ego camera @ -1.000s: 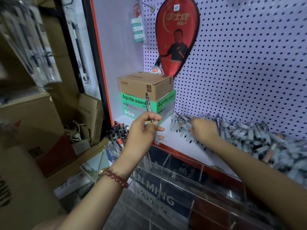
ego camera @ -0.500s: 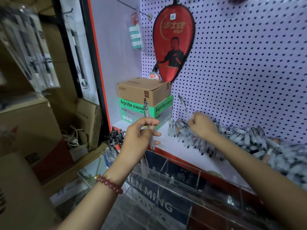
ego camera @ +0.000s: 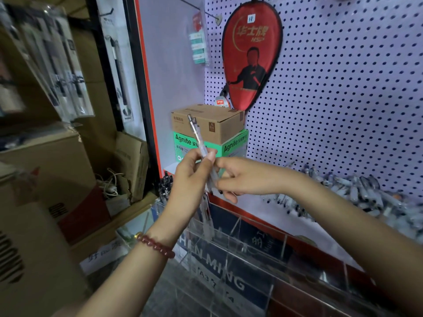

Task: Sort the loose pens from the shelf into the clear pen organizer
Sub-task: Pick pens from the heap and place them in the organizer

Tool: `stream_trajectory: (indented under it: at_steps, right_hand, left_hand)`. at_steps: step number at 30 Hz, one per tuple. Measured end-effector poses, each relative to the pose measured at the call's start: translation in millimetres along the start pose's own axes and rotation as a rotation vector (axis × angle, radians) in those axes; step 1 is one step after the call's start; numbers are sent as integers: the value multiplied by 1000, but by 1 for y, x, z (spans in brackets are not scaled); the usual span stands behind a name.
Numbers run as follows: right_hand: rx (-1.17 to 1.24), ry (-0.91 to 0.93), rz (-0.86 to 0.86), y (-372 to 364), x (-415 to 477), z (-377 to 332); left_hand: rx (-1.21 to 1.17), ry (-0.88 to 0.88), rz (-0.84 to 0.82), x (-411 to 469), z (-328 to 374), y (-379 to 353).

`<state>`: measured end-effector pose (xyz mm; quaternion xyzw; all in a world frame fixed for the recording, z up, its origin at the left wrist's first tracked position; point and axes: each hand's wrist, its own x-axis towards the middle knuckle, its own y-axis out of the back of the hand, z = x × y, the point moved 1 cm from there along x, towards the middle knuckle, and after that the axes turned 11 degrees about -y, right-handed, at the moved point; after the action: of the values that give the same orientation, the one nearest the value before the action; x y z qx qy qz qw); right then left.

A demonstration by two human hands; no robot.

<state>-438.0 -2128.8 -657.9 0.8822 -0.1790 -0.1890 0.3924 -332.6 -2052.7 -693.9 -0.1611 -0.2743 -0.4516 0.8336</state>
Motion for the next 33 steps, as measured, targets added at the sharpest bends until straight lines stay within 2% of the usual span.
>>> stream_trajectory:
  at_steps: [3, 6, 10, 13, 15, 19, 21, 24, 27, 30, 33]
  right_hand:
    - [-89, 5, 51, -2, 0, -2]
    - [-127, -19, 216, 5, -2, -4]
    - [84, 4, 527, 9, 3, -2]
    - [295, 1, 534, 5, 7, -6]
    - [367, -7, 533, 4, 8, -8]
    - [526, -31, 537, 4, 9, -3]
    - [414, 12, 569, 4, 11, -1]
    - [113, 51, 630, 1, 11, 3]
    - [-21, 47, 546, -6, 12, 6]
    - [-141, -19, 491, -12, 15, 12]
    - [-131, -52, 374, -17, 20, 19]
  left_hand:
    - [44, -28, -17, -1, -1, 1]
    - [90, -48, -67, -1, -4, 2]
    - [85, -63, -139, -2, -8, 3]
    - [226, -130, -281, -7, -2, -1]
    - [207, -153, -335, -11, 3, -4]
    - [176, -115, -301, -8, -1, 1]
    - [172, -112, -326, -3, -9, 7]
    - [321, -134, -338, 3, -17, 17]
    - [449, -155, -312, 6, -18, 27]
    - [499, -76, -346, 5, -21, 34]
    - [566, -40, -422, 2, -26, 37]
